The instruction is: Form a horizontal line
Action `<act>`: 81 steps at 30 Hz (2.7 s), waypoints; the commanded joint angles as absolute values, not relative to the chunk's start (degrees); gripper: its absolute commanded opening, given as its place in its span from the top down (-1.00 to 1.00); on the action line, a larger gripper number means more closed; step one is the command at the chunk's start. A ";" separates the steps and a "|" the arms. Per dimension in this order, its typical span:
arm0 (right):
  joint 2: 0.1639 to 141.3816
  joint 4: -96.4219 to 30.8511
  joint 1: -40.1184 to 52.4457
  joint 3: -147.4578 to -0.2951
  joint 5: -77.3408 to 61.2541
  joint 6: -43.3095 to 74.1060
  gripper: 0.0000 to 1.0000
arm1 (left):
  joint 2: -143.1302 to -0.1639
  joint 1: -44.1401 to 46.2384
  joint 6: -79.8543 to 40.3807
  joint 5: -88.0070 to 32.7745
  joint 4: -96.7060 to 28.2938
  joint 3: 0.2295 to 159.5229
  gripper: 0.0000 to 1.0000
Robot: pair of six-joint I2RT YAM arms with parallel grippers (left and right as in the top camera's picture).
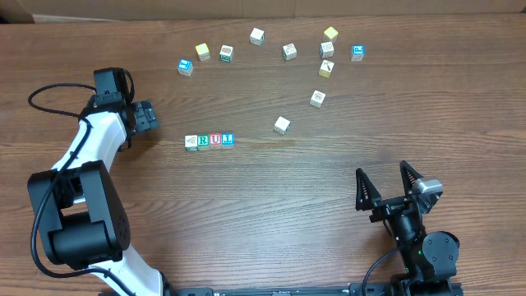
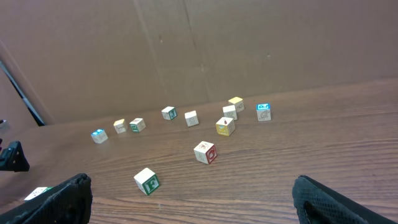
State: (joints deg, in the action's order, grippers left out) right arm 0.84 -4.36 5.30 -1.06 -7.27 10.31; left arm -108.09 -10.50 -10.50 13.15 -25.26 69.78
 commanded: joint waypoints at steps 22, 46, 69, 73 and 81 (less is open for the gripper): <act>0.12 -4.19 5.52 -0.45 -7.60 10.44 -1.00 | -102.04 -9.56 -10.72 13.87 -25.82 69.36 -0.99; 0.12 -4.19 5.52 -0.45 -7.60 10.44 -1.00 | -91.61 -8.93 -10.70 -1.54 -3.99 53.10 -0.99; 0.12 -4.16 5.52 -0.45 -7.60 10.44 -1.00 | -85.62 -8.36 -3.11 3.60 27.64 24.27 -0.99; 0.12 -4.19 5.52 -0.45 -7.60 10.44 -1.00 | -82.24 -8.38 0.40 3.57 28.82 20.12 -0.99; 0.12 -4.19 5.52 -0.45 -7.60 10.44 -1.00 | -79.13 -8.38 1.34 3.44 28.80 15.20 -0.99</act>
